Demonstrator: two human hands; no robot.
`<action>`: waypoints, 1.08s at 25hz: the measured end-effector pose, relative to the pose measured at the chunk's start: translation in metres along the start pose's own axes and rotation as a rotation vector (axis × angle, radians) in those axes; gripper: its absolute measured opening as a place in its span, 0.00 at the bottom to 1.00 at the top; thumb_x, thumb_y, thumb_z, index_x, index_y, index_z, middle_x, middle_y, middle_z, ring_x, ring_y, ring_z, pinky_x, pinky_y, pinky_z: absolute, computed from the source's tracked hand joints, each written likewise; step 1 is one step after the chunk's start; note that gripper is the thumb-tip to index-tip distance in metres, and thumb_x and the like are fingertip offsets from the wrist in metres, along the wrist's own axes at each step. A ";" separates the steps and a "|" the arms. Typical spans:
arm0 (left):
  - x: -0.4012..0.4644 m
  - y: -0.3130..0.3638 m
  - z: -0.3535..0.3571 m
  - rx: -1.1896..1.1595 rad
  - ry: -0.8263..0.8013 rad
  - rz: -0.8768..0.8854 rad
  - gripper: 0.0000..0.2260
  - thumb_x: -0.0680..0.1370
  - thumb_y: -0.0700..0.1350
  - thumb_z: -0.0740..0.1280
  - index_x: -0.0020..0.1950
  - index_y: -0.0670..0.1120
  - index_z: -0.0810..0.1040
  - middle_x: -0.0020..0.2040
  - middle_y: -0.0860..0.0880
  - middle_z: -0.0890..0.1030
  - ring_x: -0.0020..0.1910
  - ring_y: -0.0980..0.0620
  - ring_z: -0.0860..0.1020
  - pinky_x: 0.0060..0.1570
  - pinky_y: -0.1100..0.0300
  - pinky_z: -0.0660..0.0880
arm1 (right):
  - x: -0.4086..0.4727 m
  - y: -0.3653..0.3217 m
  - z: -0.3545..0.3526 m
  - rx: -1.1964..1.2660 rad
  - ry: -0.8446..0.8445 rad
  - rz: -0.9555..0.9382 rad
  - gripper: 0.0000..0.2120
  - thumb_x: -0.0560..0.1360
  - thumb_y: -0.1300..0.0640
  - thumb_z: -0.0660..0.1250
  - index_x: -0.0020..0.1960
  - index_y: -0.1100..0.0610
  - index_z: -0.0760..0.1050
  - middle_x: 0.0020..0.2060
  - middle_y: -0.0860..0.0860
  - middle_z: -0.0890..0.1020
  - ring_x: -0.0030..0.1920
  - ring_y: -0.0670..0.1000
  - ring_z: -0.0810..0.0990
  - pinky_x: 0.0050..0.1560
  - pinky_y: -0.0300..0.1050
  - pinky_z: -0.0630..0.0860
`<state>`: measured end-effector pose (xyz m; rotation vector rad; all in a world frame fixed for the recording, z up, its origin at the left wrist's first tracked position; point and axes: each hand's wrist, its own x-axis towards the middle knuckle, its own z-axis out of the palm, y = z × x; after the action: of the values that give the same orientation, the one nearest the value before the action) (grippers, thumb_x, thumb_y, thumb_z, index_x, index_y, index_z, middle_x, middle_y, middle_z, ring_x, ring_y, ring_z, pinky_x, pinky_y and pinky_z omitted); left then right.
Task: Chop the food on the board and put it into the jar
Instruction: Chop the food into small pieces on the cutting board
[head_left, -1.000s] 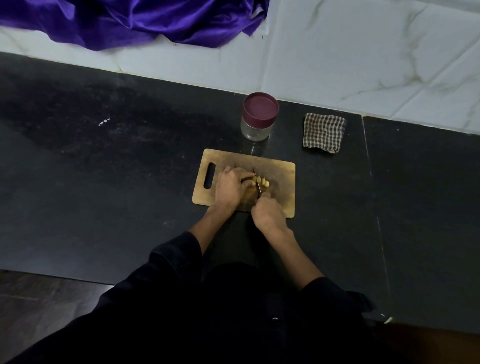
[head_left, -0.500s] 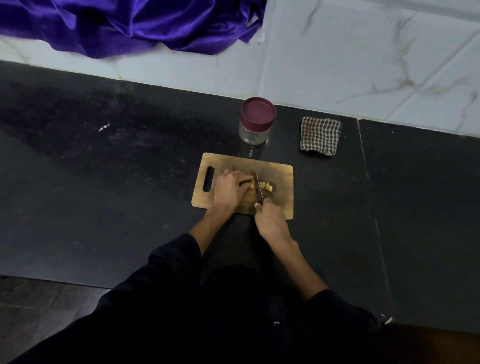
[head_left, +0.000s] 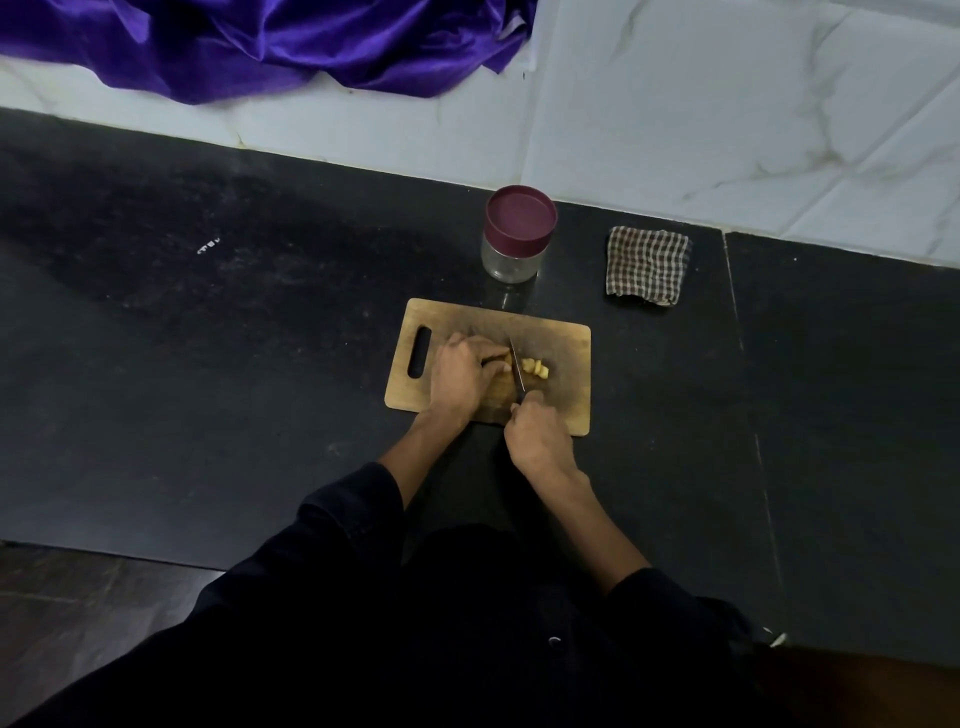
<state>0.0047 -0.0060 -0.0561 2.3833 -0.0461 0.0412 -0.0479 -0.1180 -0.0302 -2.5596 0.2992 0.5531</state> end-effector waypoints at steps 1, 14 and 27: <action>0.000 0.000 0.000 0.004 0.001 0.002 0.11 0.73 0.41 0.72 0.55 0.47 0.83 0.53 0.50 0.83 0.54 0.50 0.76 0.55 0.60 0.68 | 0.001 -0.002 0.000 -0.014 -0.012 0.005 0.09 0.82 0.57 0.56 0.58 0.61 0.69 0.51 0.59 0.80 0.51 0.59 0.79 0.42 0.50 0.71; 0.000 -0.003 0.000 0.005 -0.006 0.005 0.12 0.73 0.43 0.72 0.56 0.47 0.82 0.54 0.50 0.83 0.55 0.52 0.75 0.59 0.57 0.71 | -0.004 0.007 -0.005 0.121 0.008 0.056 0.11 0.83 0.53 0.55 0.57 0.59 0.71 0.47 0.56 0.78 0.48 0.57 0.80 0.49 0.57 0.79; 0.001 -0.005 0.003 -0.012 0.002 0.000 0.11 0.72 0.42 0.73 0.54 0.48 0.82 0.53 0.51 0.83 0.55 0.52 0.76 0.59 0.55 0.72 | -0.003 0.005 -0.002 0.080 0.029 -0.039 0.10 0.83 0.53 0.56 0.57 0.59 0.71 0.46 0.55 0.79 0.45 0.54 0.80 0.41 0.49 0.76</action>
<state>0.0065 -0.0048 -0.0614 2.3717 -0.0446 0.0432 -0.0513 -0.1228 -0.0291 -2.4925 0.2750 0.4805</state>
